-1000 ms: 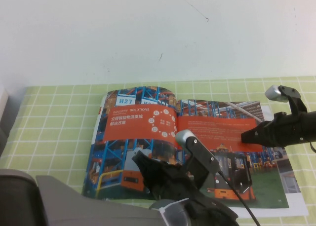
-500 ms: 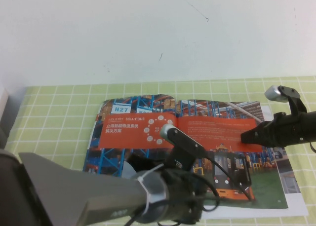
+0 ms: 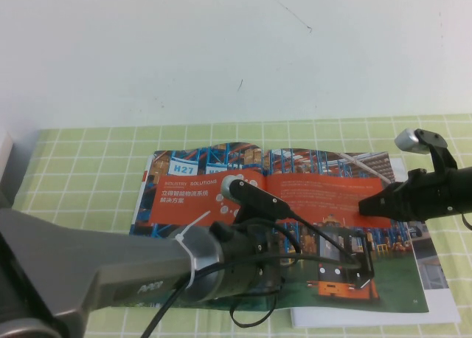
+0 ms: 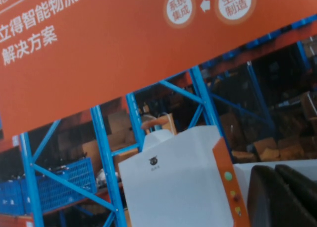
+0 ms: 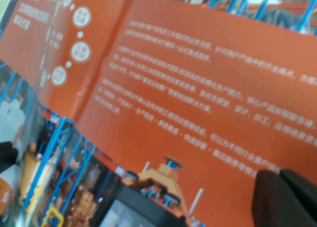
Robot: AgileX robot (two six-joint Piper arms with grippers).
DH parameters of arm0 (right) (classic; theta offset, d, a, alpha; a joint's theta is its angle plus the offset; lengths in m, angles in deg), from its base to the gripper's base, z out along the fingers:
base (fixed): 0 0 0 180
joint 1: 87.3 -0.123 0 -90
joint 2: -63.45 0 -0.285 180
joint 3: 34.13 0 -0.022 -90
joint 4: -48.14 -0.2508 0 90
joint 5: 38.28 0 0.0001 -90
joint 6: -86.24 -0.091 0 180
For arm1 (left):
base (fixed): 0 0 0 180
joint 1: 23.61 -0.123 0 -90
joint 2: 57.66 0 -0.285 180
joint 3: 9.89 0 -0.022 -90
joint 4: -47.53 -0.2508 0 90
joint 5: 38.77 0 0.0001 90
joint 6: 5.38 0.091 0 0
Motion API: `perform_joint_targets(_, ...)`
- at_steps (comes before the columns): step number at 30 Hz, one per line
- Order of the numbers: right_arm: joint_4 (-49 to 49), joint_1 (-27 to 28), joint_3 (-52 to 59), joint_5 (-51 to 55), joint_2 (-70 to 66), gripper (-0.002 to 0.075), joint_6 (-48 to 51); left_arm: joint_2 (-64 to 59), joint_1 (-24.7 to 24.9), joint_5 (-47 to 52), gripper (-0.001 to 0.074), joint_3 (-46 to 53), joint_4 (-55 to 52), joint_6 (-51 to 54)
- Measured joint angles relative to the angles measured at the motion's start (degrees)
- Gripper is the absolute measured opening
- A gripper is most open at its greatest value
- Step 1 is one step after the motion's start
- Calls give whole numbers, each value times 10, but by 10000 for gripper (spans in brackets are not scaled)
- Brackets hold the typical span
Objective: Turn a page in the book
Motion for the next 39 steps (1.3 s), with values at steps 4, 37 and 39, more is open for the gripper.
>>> perform_joint_targets(4,3,0,0,7,1,-2,0,12,-3,-7,-3,0,-1,-2)
perform_joint_targets(37,-162,0,174,97,391,-2,188,412,113,91,-3,175,-288,-245)
perform_joint_targets(39,-163,0,198,99,424,-2,201,461,120,49,-3,200,-288,-229)
